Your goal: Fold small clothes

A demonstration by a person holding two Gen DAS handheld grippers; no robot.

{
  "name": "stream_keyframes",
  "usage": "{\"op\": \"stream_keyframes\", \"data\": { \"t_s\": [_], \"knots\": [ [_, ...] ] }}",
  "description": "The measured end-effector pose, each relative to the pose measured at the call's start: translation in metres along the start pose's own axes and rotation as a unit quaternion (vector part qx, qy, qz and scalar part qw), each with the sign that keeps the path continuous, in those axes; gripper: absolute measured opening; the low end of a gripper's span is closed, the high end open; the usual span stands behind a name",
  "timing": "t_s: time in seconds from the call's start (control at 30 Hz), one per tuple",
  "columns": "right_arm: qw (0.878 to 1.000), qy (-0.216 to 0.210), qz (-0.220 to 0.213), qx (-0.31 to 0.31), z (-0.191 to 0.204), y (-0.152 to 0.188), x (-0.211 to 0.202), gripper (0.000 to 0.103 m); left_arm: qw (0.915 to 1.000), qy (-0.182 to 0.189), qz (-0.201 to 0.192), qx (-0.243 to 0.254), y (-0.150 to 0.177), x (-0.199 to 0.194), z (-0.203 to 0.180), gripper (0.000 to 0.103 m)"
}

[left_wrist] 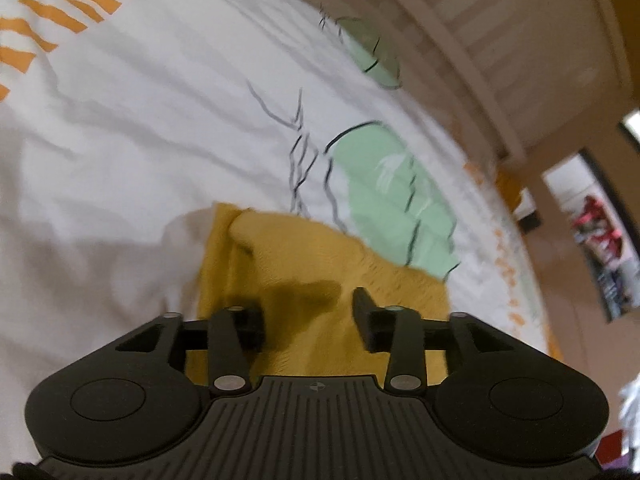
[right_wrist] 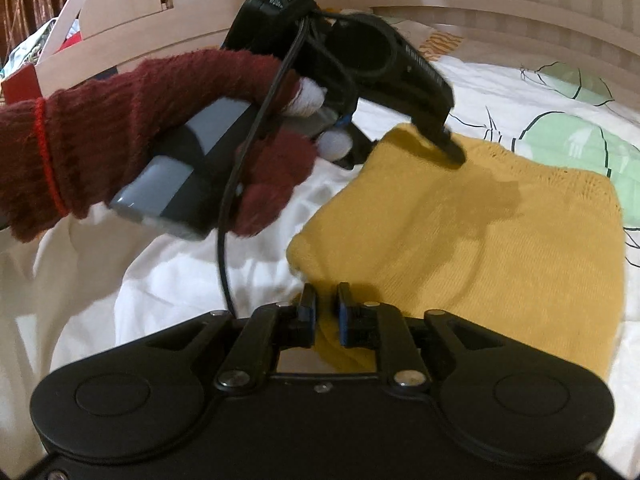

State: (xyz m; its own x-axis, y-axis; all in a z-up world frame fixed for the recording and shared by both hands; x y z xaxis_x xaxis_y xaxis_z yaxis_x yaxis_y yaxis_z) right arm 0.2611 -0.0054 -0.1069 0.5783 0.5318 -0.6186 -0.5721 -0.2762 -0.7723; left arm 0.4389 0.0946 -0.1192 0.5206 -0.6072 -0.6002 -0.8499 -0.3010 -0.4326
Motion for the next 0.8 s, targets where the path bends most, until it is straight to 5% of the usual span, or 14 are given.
{"op": "stream_keyframes", "data": {
  "t_s": [0.1, 0.27, 0.4, 0.53, 0.7, 0.8],
  "knots": [
    [1.000, -0.002, 0.004, 0.003, 0.000, 0.004, -0.003, 0.022, 0.9993, 0.030, -0.016, -0.013, -0.004, -0.002, -0.005, 0.046],
    [1.000, -0.005, 0.008, 0.016, -0.005, 0.007, -0.003, 0.022, 0.9912, 0.071, -0.108, 0.028, -0.020, -0.028, -0.023, 0.057],
    [1.000, -0.009, 0.010, 0.024, -0.007, 0.010, -0.002, 0.022, 0.9909, 0.033, -0.129, 0.022, -0.027, -0.038, -0.017, 0.067],
    [1.000, -0.007, 0.008, 0.018, -0.007, 0.009, -0.006, 0.022, 0.9948, -0.050, -0.081, 0.035, -0.022, -0.036, -0.007, 0.067],
    [1.000, -0.001, 0.002, 0.012, -0.010, 0.010, -0.023, 0.022, 0.9964, -0.073, -0.021, 0.039, -0.002, -0.041, -0.002, 0.067],
    [1.000, 0.021, -0.002, 0.005, -0.018, 0.016, -0.035, 0.050, 0.9940, -0.086, 0.015, 0.066, 0.019, -0.047, -0.006, 0.067]
  ]
}}
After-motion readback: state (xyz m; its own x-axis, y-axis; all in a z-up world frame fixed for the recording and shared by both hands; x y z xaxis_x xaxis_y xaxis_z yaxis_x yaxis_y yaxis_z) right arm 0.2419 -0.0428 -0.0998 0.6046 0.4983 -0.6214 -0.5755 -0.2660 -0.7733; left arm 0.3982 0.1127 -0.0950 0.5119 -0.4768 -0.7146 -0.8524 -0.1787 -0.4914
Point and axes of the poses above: each gripper's, at about its wrist camera, not at the fingertips, and x roughly the way its jaws point, z to its left, y to its underside, the point moved 7 cm from there along x, roughly the way its jaws point
